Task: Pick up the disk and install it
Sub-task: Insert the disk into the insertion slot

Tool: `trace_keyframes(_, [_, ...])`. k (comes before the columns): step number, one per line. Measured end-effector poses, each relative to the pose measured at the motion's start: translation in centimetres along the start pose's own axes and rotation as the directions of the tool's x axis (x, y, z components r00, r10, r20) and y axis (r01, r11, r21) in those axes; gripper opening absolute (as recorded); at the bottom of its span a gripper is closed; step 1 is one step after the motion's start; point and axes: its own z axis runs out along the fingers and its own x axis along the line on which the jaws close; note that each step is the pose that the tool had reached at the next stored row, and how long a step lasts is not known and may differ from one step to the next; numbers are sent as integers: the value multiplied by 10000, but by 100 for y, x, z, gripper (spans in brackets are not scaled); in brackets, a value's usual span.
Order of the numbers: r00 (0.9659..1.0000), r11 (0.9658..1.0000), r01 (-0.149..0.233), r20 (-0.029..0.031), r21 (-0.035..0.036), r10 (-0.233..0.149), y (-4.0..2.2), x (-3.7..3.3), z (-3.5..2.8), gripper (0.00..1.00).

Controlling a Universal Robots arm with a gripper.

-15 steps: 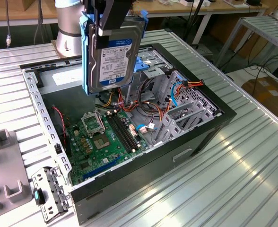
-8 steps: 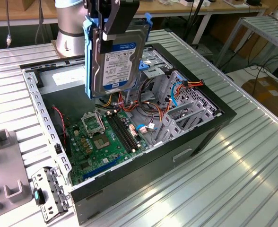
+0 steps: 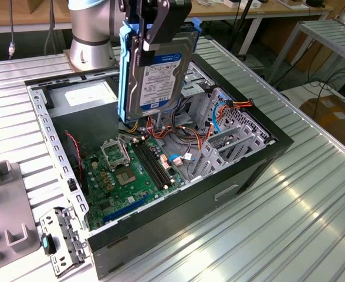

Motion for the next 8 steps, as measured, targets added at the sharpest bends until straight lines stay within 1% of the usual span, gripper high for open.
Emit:
trace_keyframes(3, [10000,10000,1,-1,0,-1,-33,23,2,37])
trace_keyframes(7, [10000,10000,0,0,0,0,-43,87,8,37])
trace_keyframes(8, [10000,10000,0,1,0,0,-44,113,9,37])
